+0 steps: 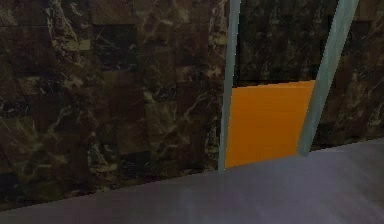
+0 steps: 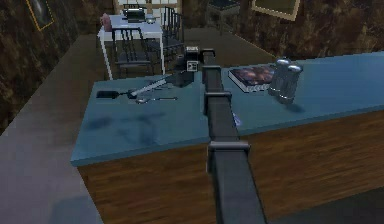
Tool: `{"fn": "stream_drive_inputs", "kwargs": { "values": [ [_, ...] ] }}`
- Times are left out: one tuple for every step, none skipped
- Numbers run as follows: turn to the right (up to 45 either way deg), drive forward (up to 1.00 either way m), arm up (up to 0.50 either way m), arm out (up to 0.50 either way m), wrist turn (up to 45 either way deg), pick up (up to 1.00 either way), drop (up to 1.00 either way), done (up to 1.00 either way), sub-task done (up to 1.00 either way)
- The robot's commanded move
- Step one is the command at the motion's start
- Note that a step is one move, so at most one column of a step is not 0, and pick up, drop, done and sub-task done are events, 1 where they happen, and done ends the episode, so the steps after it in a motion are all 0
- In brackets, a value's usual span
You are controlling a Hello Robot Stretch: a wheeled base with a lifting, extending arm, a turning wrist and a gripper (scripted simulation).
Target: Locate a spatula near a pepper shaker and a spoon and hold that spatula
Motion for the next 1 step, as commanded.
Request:
{"fn": "stream_drive_inputs", "kwargs": {
  "values": [
    [0.0, 0.00, 0.00, 0.00, 0.0, 0.00, 0.00, 1.00, 0.00]
  ]
}}
